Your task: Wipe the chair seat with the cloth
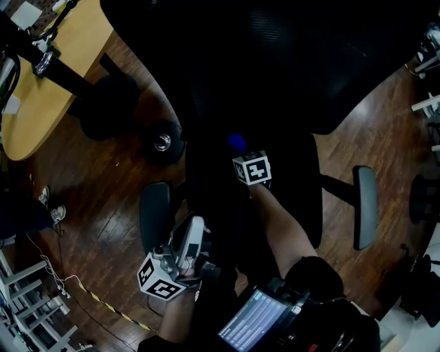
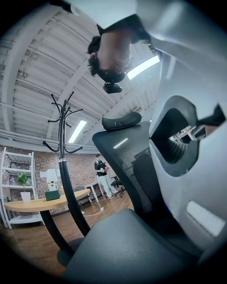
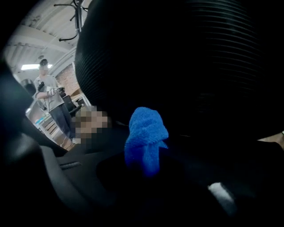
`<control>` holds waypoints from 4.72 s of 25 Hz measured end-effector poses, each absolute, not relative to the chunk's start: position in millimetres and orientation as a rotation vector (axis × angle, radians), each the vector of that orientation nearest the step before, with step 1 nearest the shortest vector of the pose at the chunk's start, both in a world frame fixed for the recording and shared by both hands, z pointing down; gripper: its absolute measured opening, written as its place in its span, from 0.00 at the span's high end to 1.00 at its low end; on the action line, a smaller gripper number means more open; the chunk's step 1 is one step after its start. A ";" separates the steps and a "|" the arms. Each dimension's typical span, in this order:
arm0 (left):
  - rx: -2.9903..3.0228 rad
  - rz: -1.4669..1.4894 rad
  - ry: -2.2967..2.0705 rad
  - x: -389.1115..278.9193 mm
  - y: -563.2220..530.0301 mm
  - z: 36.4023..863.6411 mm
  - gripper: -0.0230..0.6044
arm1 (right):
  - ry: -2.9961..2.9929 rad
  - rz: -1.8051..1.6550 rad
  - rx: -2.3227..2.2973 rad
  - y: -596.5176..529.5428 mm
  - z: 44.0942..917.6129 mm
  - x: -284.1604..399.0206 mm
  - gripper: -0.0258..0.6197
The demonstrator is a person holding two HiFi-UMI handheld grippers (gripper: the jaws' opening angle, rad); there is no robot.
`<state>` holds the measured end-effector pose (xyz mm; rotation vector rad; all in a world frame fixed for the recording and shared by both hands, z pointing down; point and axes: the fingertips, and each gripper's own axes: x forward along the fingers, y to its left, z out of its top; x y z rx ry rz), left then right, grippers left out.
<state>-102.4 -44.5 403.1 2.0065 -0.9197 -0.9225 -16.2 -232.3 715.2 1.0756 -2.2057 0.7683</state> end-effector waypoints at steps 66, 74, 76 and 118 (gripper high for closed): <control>2.031 -0.862 -0.938 -67.2 -39.5 408.2 0.98 | -1.867 0.747 1.447 -175.4 695.8 239.0 0.88; 2.035 -0.868 -0.941 -73.7 -34.4 406.9 0.98 | -2.044 0.827 1.274 -161.7 686.7 135.4 0.88; 2.027 -0.878 -0.955 -78.1 -34.7 407.5 0.98 | -2.140 0.837 1.136 -152.5 684.7 68.4 0.88; 2.051 -0.855 -0.886 -67.9 -21.4 405.4 0.98 | -1.879 0.836 1.388 -100.3 700.6 216.7 0.88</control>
